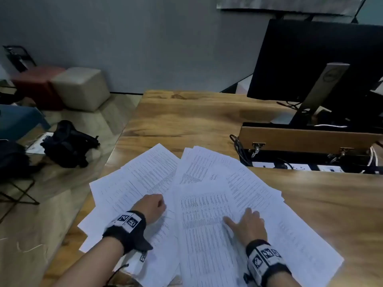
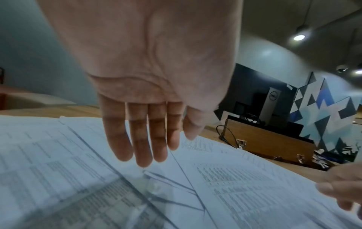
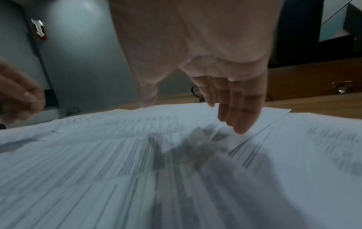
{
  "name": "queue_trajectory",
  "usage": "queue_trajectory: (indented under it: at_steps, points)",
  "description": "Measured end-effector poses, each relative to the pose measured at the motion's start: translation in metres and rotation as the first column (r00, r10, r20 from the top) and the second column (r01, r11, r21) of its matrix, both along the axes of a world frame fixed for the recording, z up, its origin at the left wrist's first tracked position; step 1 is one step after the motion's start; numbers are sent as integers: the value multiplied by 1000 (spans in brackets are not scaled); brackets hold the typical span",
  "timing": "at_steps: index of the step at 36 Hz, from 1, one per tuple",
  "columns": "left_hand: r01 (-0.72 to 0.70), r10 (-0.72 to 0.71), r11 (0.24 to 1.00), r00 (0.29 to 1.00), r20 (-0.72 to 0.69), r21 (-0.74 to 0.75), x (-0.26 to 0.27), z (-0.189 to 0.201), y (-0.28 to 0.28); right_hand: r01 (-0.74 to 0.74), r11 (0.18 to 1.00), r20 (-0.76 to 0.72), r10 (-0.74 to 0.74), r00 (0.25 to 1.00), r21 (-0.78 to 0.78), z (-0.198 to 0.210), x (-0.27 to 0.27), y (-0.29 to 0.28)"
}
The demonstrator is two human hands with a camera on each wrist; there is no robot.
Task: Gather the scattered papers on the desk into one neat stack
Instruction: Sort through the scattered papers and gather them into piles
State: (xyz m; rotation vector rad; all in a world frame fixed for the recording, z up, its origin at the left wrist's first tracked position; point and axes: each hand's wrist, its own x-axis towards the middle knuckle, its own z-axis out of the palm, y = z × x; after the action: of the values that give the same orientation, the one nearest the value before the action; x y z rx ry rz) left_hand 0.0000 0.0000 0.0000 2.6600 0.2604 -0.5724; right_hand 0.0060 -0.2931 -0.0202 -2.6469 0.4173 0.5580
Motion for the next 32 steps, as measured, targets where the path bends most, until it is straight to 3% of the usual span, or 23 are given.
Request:
queue_trajectory:
  at_steps: [7, 15, 20, 27, 32]
  points:
    - [-106, 106, 994, 994, 6, 22, 30, -11, -17, 128, 983, -76, -139, 987, -130, -21, 4, 33]
    - [-160, 158, 987, 985, 66, 24, 50, -16, -31, 228, 961, -86, -217, 972, 158, -32, 5, 22]
    - [-84, 85, 996, 991, 104, -15, 62, -21, -47, 238, 915, -4, -250, 968, 327, -26, -9, -1]
    - [46, -39, 996, 994, 101, -71, 74, -33, -91, 219, 937, 21, -234, 972, 272, -21, -29, -51]
    - [91, -90, 995, 996, -5, 48, 70, -42, -127, 293, 923, 14, -306, 952, 251, -19, -43, -76]
